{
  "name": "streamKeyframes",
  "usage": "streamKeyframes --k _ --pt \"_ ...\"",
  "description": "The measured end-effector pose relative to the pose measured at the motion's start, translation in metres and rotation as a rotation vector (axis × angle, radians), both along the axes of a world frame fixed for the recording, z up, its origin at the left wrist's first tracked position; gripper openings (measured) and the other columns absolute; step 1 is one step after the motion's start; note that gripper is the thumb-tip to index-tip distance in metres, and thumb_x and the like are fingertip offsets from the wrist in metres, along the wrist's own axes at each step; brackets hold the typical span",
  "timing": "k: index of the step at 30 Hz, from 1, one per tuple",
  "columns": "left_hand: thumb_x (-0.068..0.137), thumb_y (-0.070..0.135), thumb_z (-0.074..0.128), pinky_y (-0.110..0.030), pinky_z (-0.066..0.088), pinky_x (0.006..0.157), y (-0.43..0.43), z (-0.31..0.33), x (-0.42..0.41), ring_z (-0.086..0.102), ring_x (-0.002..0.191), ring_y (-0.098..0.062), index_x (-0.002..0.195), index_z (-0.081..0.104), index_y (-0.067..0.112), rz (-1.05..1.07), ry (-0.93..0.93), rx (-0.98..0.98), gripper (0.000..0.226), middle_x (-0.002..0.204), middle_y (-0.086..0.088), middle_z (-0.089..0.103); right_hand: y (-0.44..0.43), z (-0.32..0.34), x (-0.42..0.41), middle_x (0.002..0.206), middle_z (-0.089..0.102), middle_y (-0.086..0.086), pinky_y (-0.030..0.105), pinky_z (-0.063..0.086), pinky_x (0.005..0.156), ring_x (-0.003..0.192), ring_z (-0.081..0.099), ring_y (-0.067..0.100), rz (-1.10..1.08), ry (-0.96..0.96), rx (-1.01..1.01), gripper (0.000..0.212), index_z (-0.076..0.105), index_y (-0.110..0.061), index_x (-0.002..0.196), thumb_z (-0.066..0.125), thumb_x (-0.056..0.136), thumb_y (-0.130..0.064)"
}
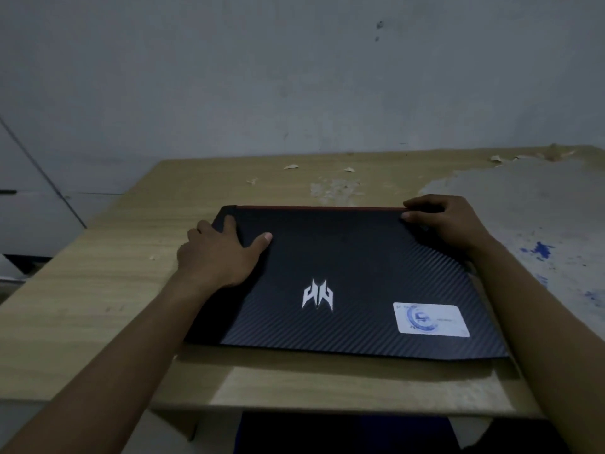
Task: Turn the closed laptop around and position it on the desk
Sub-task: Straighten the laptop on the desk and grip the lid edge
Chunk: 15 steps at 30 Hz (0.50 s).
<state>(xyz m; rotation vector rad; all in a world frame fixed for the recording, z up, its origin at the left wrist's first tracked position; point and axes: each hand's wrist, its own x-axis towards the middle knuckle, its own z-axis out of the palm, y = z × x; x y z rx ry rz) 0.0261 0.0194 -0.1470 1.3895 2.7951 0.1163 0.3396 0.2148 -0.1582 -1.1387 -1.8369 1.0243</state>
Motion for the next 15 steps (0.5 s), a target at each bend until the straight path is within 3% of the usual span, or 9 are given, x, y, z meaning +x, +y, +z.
streamKeyframes --k 4,7,10,12,15 --pt "0.073 0.091 0.029 -0.049 0.044 0.093 -0.002 0.002 -0.021 0.044 0.131 -0.042 0.154 0.023 0.026 -0.079 -0.059 0.029 0.103 0.150 -0.023 0.035 0.001 -0.002 0.000 0.108 0.070 0.002 0.013 0.045 0.068 0.093 0.063 0.008 -0.042 -0.005 0.005 0.036 0.074 -0.019 0.111 0.079 0.077 -0.030" --pt "0.068 0.086 0.052 -0.046 0.043 0.101 0.004 0.002 -0.046 0.045 0.130 -0.040 0.149 0.031 0.030 -0.154 -0.284 0.114 0.101 0.145 -0.021 0.037 0.001 -0.005 0.002 0.109 0.071 0.003 0.023 0.049 0.075 0.095 0.066 0.014 -0.098 0.041 -0.001 0.035 0.074 -0.018 0.108 0.080 0.076 -0.030" --pt "0.048 0.085 0.068 -0.044 0.037 0.109 0.007 -0.001 -0.069 0.041 0.134 -0.034 0.138 0.048 0.038 -0.246 -0.540 0.253 0.104 0.141 -0.017 0.044 0.000 -0.008 0.003 0.104 0.073 0.003 0.036 0.056 0.086 0.092 0.068 0.015 -0.179 0.034 0.033 0.031 0.077 -0.017 0.103 0.080 0.075 -0.031" --pt "0.052 0.065 0.077 -0.028 0.040 0.101 0.011 -0.002 -0.074 0.048 0.129 -0.026 0.128 0.056 0.028 -0.283 -0.701 0.390 0.087 0.137 -0.010 0.052 -0.003 -0.009 0.004 0.101 0.074 0.004 0.040 0.056 0.089 0.089 0.069 0.014 -0.219 0.034 0.049 0.029 0.078 -0.016 0.102 0.079 0.076 -0.030" --pt "0.078 0.015 0.076 -0.004 0.041 0.083 0.022 -0.002 -0.071 0.052 0.120 -0.020 0.127 0.059 0.010 -0.349 -0.819 0.511 0.052 0.133 -0.012 0.058 -0.005 -0.009 0.006 0.104 0.074 0.005 0.035 0.055 0.088 0.091 0.067 0.012 -0.219 0.035 0.078 0.028 0.077 -0.015 0.105 0.076 0.080 -0.028"
